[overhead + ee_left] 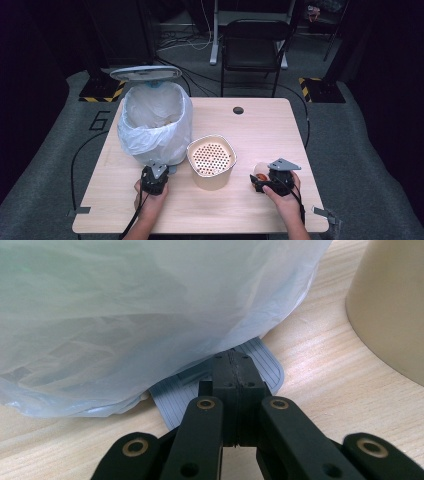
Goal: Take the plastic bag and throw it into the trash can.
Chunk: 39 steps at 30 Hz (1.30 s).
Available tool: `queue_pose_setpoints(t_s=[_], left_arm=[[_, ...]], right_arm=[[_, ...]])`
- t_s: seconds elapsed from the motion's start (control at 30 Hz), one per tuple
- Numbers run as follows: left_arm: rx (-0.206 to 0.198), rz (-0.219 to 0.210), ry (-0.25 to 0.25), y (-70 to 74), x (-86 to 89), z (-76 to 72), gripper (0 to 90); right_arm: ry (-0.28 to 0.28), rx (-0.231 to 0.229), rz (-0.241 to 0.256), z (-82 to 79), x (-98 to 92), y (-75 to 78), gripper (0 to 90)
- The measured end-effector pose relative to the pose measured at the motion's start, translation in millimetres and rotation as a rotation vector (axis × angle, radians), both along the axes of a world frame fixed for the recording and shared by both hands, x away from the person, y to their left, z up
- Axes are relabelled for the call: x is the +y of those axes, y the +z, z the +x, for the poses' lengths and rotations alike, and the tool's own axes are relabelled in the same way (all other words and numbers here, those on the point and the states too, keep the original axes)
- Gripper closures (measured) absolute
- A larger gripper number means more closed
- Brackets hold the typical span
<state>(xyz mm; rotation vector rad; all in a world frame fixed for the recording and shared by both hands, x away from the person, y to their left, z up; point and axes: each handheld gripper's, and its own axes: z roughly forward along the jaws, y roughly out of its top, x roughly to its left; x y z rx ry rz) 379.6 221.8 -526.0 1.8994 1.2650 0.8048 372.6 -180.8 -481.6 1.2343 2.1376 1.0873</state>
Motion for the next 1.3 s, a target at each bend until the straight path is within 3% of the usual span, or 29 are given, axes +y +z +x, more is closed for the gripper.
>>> queue_pose_setpoints(t_s=[0.33, 0.93, 1.17, 1.23, 1.3], left_arm=[[-0.001, -0.001, 0.000, -0.1, 0.1, 0.1, 90.0], [-0.015, -0.003, 0.007, -0.8, -0.3, 0.5, 90.0], [0.001, -0.003, 0.001, -0.1, -0.1, 0.0, 90.0], [0.003, -0.006, 0.001, -0.1, -0.2, -0.1, 90.0], [-0.001, -0.002, 0.001, -0.1, 0.1, 0.2, 90.0]], right_arm=[[0.003, -0.022, -0.010, -3.3, 4.9, 7.2, 4.4], [0.012, -0.081, -0.010, -11.8, 10.5, 30.6, 4.1], [0.066, -0.110, 0.026, -12.1, 18.4, 52.4, 18.5], [0.075, -0.110, 0.055, -8.4, 20.6, 57.0, 30.1], [0.099, -0.095, 0.087, -3.2, 23.7, 61.3, 35.7]])
